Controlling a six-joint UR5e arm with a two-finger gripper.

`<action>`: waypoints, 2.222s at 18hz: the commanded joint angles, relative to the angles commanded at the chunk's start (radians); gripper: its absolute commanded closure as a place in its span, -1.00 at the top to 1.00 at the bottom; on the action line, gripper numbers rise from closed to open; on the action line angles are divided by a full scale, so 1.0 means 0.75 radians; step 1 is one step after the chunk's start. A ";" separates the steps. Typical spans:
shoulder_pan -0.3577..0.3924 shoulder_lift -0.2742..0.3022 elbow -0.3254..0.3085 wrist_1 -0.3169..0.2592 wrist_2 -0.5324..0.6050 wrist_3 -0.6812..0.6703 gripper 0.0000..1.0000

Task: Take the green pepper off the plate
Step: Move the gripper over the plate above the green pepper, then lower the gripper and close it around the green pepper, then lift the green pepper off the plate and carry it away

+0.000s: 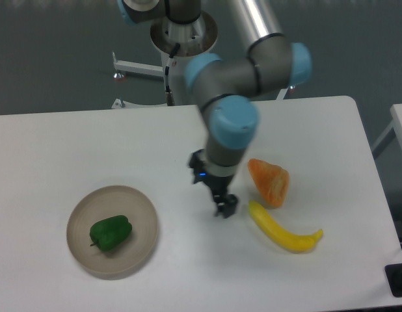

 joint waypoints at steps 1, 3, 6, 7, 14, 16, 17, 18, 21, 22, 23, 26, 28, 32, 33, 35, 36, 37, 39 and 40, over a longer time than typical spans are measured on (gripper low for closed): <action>-0.025 -0.006 0.000 0.002 0.002 -0.056 1.00; -0.058 -0.016 -0.006 0.037 0.002 -0.121 1.00; -0.107 -0.025 -0.035 0.073 0.002 -0.160 1.00; -0.133 -0.043 -0.051 0.108 0.004 -0.197 1.00; -0.193 -0.153 -0.082 0.278 0.002 -0.316 1.00; -0.193 -0.158 -0.076 0.282 0.002 -0.318 1.00; -0.193 -0.158 -0.074 0.282 0.002 -0.318 1.00; -0.193 -0.160 -0.072 0.284 0.002 -0.318 1.00; -0.199 -0.190 -0.051 0.311 0.002 -0.318 1.00; -0.209 -0.206 -0.035 0.311 0.002 -0.320 1.00; -0.211 -0.223 -0.015 0.311 0.002 -0.320 1.00; -0.217 -0.237 0.000 0.311 -0.014 -0.367 0.20; -0.213 -0.223 0.000 0.311 -0.029 -0.392 -0.62; -0.199 -0.168 0.006 0.311 -0.033 -0.383 -1.00; -0.181 -0.135 0.006 0.309 -0.039 -0.389 -1.00; -0.128 -0.054 -0.016 0.291 -0.035 -0.394 -1.00; -0.101 -0.025 -0.029 0.280 -0.035 -0.394 -1.00; -0.064 0.000 -0.035 0.272 -0.033 -0.390 -1.00; 0.013 0.035 -0.029 0.248 -0.035 -0.379 -1.00; 0.058 0.051 -0.019 0.239 -0.035 -0.369 -1.00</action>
